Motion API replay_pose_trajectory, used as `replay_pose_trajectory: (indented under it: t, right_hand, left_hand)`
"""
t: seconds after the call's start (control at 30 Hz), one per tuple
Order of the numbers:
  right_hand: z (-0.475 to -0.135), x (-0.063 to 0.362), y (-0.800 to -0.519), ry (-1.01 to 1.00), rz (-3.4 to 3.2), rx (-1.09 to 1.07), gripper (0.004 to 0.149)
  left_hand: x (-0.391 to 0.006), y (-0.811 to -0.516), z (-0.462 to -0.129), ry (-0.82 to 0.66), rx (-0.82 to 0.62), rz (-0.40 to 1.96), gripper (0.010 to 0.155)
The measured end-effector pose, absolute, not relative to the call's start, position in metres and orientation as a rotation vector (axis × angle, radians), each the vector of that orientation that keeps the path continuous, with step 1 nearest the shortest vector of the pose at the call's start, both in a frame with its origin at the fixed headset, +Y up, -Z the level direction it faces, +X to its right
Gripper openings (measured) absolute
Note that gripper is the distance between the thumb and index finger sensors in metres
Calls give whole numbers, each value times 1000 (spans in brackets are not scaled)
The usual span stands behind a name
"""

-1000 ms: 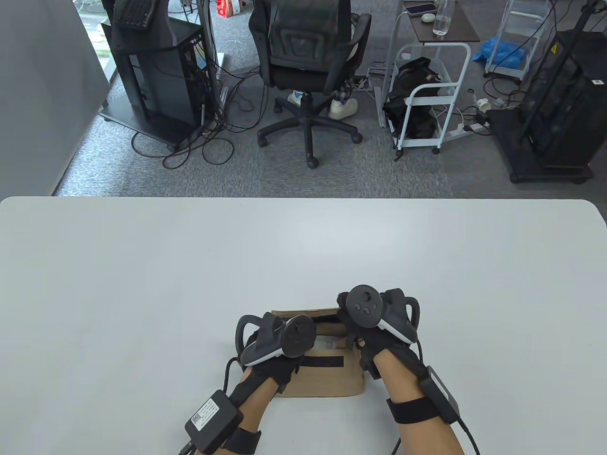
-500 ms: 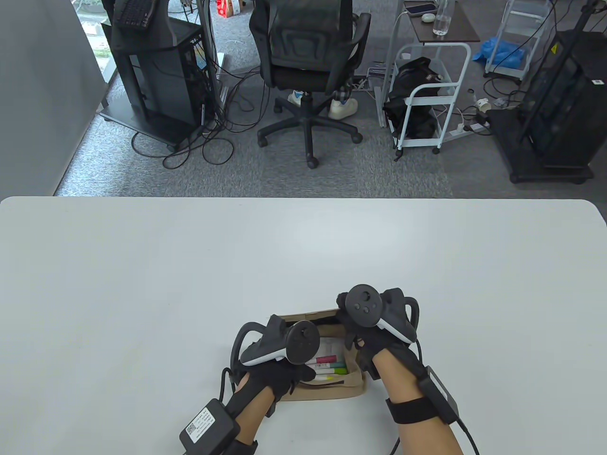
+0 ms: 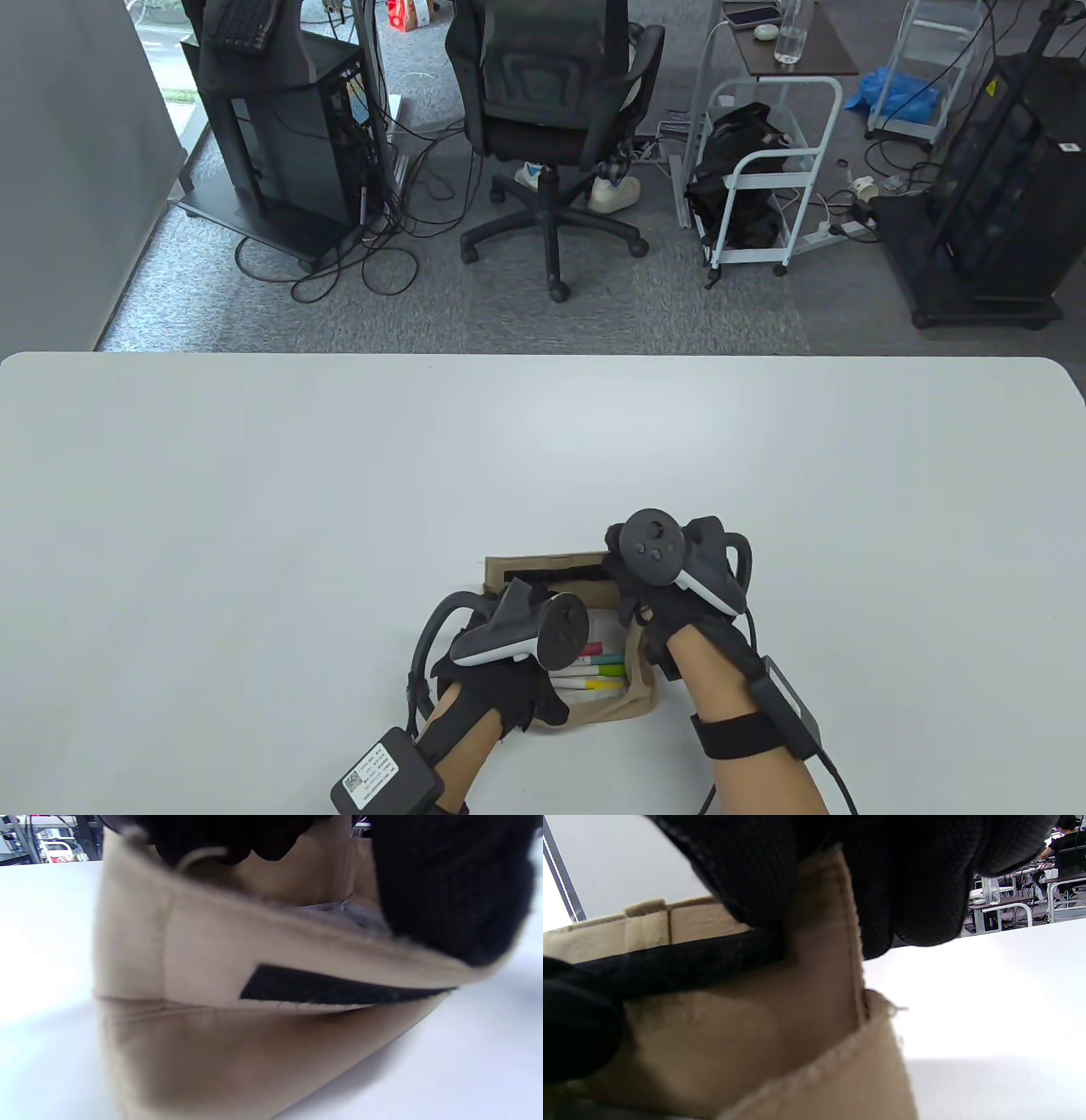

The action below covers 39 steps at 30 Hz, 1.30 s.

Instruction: Twist to extend twist pen refills

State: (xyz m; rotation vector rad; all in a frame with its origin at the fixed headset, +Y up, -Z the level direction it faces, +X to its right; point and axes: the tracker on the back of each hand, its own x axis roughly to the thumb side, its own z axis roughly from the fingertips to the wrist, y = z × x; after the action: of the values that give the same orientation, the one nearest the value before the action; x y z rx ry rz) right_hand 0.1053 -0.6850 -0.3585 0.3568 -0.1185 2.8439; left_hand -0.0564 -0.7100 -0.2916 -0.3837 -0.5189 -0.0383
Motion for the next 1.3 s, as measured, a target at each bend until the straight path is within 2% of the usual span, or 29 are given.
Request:
replay_pose_trajectory:
  t: [0.07, 0.13, 0.23, 0.3, 0.5, 0.53, 0.63, 0.8, 0.93, 1.03, 1.3]
  right_hand:
    - [-358, 105, -685, -115, 2841, 359, 45]
    - [-358, 104, -685, -118, 2846, 362, 45]
    - [-358, 104, -685, -119, 2849, 364, 45]
    - [-358, 104, -685, -117, 2850, 364, 45]
    - [-357, 102, -685, -118, 2860, 373, 45]
    - [-357, 102, -685, -118, 2858, 373, 45]
    - [-357, 102, -686, -118, 2858, 374, 45]
    - [-356, 102, -686, -119, 2859, 376, 44]
    - [-356, 102, -686, -122, 2862, 379, 44]
    - [-356, 101, -686, -127, 2865, 382, 44]
    - [-355, 101, -686, -134, 2869, 387, 44]
  left_hand:
    - [-52, -708, -291, -567, -341, -29, 102]
    - [-49, -709, -293, -595, -254, 14, 83]
    - [-45, -718, -301, -571, -240, 28, 64]
    - [-44, -726, -305, -535, -271, -9, 64]
    - [-46, -742, -307, -401, -490, -87, 97]
    - [-47, -742, -307, -399, -479, -86, 98]
    - [-51, -743, -308, -377, -456, -57, 91]
    - [-52, -742, -307, -367, -383, -84, 63]
    - [-52, -744, -307, -368, -325, -115, 52]
    - [-51, -746, -306, -379, -295, -132, 48]
    - [-53, -748, -307, -396, -304, -128, 52]
